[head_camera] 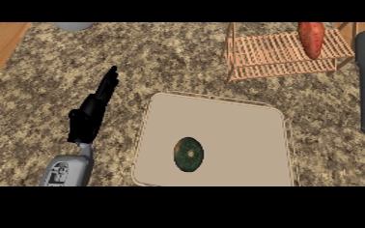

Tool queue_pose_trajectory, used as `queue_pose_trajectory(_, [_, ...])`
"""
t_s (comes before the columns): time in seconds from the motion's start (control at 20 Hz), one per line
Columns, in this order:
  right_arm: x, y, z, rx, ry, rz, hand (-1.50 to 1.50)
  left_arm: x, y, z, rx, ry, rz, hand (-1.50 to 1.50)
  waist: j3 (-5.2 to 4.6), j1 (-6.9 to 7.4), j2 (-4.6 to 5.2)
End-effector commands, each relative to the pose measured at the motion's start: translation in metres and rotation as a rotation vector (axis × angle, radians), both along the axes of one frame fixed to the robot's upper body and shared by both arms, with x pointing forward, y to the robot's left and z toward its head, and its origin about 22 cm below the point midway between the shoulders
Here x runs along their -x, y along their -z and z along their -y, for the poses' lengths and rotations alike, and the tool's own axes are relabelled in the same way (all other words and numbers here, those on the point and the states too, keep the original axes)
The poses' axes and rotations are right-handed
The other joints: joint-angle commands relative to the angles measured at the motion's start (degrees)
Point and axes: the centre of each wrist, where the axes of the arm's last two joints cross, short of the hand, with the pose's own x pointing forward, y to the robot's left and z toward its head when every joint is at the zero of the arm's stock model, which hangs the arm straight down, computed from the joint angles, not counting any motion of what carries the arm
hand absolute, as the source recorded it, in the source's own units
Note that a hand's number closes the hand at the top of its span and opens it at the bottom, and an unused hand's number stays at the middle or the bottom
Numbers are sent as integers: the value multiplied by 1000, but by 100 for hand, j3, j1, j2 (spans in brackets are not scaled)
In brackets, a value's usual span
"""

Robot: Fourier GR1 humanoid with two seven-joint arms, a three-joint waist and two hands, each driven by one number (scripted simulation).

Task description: Pick the sweet potato from the tray and place it in the tiered shelf

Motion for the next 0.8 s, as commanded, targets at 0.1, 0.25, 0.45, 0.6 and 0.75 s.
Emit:
queue_pose_trajectory(0.1, [22,9,21,-103,-44,66,-150,13,5,8,13,-21,-18,0,3,-31,-17])
queue_pose_trajectory(0.25, [11,-12,15,-180,-87,92,-150,0,-17,-1,3,-12,-8,0,3,14,-5])
queue_pose_trajectory(0.45, [7,-19,8,-215,-168,78,-150,5,12,6,11,9,1,0,1,24,6])
queue_pose_trajectory(0.6, [20,-44,10,-216,-194,85,-150,6,-15,3,16,-2,-7,0,1,16,-14])
queue_pose_trajectory(0.75, [25,-48,14,-309,-161,178,-150,2,2,-11,11,10,-14,0,0,-2,-5])
